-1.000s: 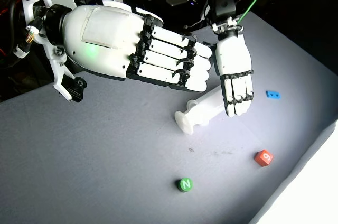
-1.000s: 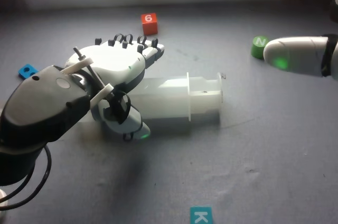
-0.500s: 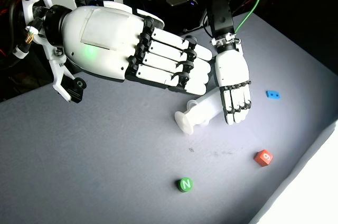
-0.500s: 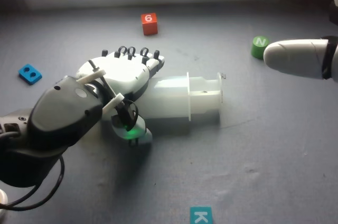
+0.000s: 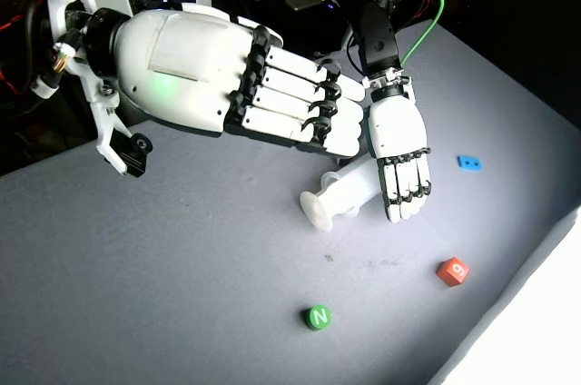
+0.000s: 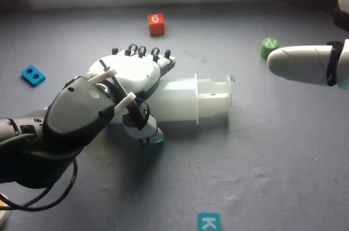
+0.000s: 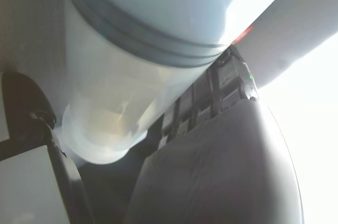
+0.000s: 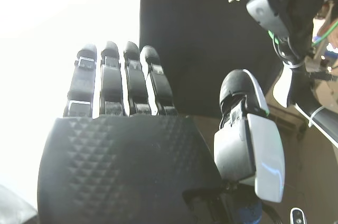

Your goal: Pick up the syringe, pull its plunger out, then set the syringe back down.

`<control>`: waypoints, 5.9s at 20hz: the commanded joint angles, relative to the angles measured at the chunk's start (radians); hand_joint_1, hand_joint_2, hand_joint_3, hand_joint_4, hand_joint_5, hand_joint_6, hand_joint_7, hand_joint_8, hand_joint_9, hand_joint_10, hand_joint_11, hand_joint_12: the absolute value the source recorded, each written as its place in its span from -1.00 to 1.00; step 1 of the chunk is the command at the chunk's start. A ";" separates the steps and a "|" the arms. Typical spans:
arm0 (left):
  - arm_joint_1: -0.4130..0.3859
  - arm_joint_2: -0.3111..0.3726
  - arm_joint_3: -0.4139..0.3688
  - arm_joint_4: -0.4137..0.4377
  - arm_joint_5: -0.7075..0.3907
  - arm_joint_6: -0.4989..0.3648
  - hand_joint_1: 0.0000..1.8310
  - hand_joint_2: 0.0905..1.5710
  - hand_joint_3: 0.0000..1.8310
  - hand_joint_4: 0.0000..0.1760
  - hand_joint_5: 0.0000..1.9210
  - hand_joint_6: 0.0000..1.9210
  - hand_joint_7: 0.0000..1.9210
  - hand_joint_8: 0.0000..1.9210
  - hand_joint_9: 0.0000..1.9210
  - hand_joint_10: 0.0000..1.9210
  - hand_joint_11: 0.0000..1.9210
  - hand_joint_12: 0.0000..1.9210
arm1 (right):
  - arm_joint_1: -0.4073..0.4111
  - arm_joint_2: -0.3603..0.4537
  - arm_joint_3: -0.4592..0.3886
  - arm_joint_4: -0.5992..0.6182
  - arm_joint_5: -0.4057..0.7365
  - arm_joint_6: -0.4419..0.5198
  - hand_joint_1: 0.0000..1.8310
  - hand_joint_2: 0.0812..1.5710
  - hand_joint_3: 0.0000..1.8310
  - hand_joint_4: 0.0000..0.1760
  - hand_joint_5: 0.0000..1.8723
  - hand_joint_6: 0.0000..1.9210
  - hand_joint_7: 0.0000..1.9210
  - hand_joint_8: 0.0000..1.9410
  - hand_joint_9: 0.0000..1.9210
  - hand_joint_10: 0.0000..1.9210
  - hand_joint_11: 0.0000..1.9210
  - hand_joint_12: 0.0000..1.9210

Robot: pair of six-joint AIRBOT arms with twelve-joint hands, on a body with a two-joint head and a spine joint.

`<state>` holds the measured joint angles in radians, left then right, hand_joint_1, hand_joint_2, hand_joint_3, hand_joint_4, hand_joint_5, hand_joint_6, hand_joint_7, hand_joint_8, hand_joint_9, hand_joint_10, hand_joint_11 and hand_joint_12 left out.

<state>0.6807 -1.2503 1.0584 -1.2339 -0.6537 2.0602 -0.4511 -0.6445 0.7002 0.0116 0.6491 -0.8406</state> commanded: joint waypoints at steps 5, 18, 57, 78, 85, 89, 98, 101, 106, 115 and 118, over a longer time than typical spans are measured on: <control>0.017 -0.019 0.002 0.030 -0.040 0.017 0.29 0.46 -1.00 -1.00 -0.14 0.21 0.02 -0.11 0.04 -0.82 -0.57 0.25 | 0.018 -0.007 0.000 0.007 0.124 0.017 -1.00 0.53 -1.00 -1.00 -0.88 -0.99 -0.86 -0.99 -0.91 -0.99 -0.98 -0.99; -0.023 0.006 -0.034 0.025 -0.015 0.017 0.31 0.42 -1.00 -0.68 -0.01 0.11 -0.04 0.13 -0.14 -0.13 -0.51 0.35 | 0.008 -0.015 0.000 -0.011 0.139 0.037 -1.00 0.56 -1.00 -1.00 -0.83 -1.00 -0.83 -1.00 -0.88 -1.00 -1.00 -0.81; -0.348 0.195 -0.176 -0.239 0.095 0.373 0.33 0.39 -1.00 -0.69 0.01 0.08 0.01 0.05 -0.11 -0.13 -0.53 0.43 | 0.120 -0.153 0.110 0.257 -0.092 0.138 -0.02 0.38 -0.97 -1.00 -0.93 -0.98 -0.86 -0.99 -0.87 -0.97 -1.00 -0.49; -0.401 0.195 -0.172 -0.275 0.083 0.435 0.32 0.40 -1.00 -0.70 0.00 0.09 0.01 0.06 -0.11 -0.12 -0.52 0.41 | 0.115 -0.327 0.244 0.419 -0.116 0.065 -0.02 0.42 -0.99 -1.00 -0.79 -0.94 -0.74 -0.96 -0.75 -0.93 -1.00 -0.22; -0.406 0.195 -0.169 -0.275 0.082 0.435 0.31 0.43 -1.00 -0.72 -0.06 0.18 -0.04 0.14 -0.15 -0.11 -0.56 0.45 | 0.116 -0.328 0.244 0.419 -0.108 0.065 0.27 0.57 -1.00 -1.00 -0.13 0.26 -0.29 0.60 -0.47 0.44 -0.81 0.66; -0.407 0.195 -0.169 -0.275 0.081 0.435 0.33 0.41 -1.00 -0.79 -0.03 0.14 0.01 0.06 -0.12 -0.09 -0.51 0.39 | 0.120 -0.321 0.244 0.419 -0.108 0.066 0.45 0.57 -1.00 -1.00 -0.16 0.22 -0.25 0.59 -0.38 0.66 -0.76 0.72; -0.411 0.195 -0.168 -0.275 0.078 0.435 0.48 0.43 -1.00 -1.00 -0.07 0.19 -0.01 0.06 -0.21 0.40 -0.53 0.45 | 0.118 -0.273 0.218 0.419 -0.108 0.052 0.29 0.54 -1.00 -1.00 -0.13 0.21 -0.22 0.57 -0.40 0.57 -0.74 0.79; -0.413 0.195 -0.169 -0.275 0.078 0.435 0.36 0.39 -1.00 -1.00 0.01 0.09 0.04 -0.01 -0.14 0.03 -0.49 0.36 | 0.125 -0.249 0.208 0.419 -0.108 0.047 0.31 0.52 -1.00 -1.00 -0.08 0.12 -0.21 0.58 -0.39 0.58 -0.74 0.78; -0.414 0.195 -0.168 -0.276 0.074 0.435 0.31 0.43 -1.00 -0.72 -0.05 0.17 -0.03 0.11 -0.13 -0.14 -0.53 0.40 | 0.147 -0.195 0.181 0.419 -0.113 0.047 0.30 0.52 -1.00 -1.00 -0.09 0.15 -0.22 0.56 -0.40 0.58 -0.76 0.80; -0.414 0.195 -0.169 -0.276 0.074 0.435 0.32 0.41 -1.00 -0.73 -0.04 0.17 -0.02 0.08 -0.11 -0.17 -0.51 0.37 | 0.159 -0.136 0.175 0.419 -0.131 0.046 0.29 0.52 -1.00 -1.00 -0.10 0.17 -0.20 0.54 -0.40 0.58 -0.75 0.81; -0.413 0.195 -0.170 -0.278 0.074 0.435 0.32 0.40 -1.00 -0.73 -0.02 0.14 0.01 0.04 -0.11 -0.15 -0.51 0.38 | 0.161 -0.117 0.174 0.419 -0.138 0.046 0.28 0.54 -1.00 -1.00 -0.12 0.21 -0.22 0.56 -0.42 0.58 -0.77 0.81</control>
<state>0.2783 -1.0622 0.8837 -1.5749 -0.5232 2.4634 -0.3077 -0.7788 0.8703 0.4366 0.3798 -0.7948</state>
